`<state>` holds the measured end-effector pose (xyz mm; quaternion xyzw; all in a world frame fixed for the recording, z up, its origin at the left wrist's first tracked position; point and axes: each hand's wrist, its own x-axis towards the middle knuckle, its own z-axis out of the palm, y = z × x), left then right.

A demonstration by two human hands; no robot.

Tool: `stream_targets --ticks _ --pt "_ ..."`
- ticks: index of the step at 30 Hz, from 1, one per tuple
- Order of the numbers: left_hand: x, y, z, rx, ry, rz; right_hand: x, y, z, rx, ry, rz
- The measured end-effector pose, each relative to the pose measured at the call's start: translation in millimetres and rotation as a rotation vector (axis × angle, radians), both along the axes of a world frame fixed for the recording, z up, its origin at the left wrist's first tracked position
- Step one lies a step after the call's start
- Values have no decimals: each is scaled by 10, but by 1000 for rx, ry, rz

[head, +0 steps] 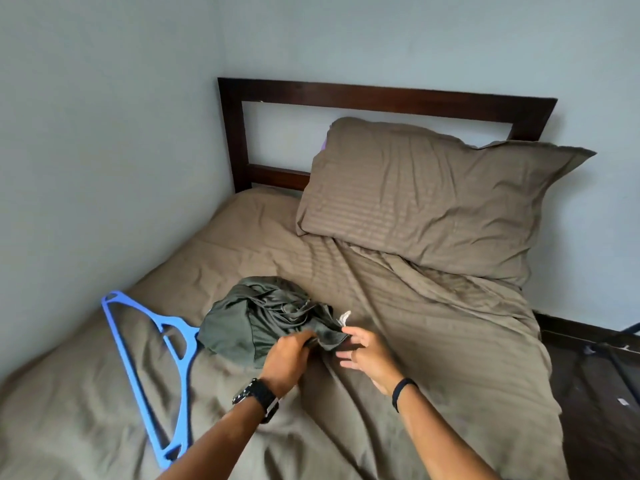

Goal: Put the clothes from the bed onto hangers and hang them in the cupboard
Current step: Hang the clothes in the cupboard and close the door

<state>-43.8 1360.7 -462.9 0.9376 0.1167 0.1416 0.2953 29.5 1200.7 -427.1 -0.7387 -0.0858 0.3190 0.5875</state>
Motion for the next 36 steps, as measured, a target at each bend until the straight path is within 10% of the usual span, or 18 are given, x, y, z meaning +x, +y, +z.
stream_targets --ticks 13,22,29,36 --pt "921 -73 2214 358 -243 -531 398 5 826 164 -357 87" --pt "1232 -217 3814 838 -496 -200 819 -723 1905 140 -670 -147" --pt "1303 -268 4712 517 -725 -90 995 -1166 2974 317 -851 -324" --pt "1256 -154 5474 199 -787 -130 694 -1469 3876 367 -820 -16"
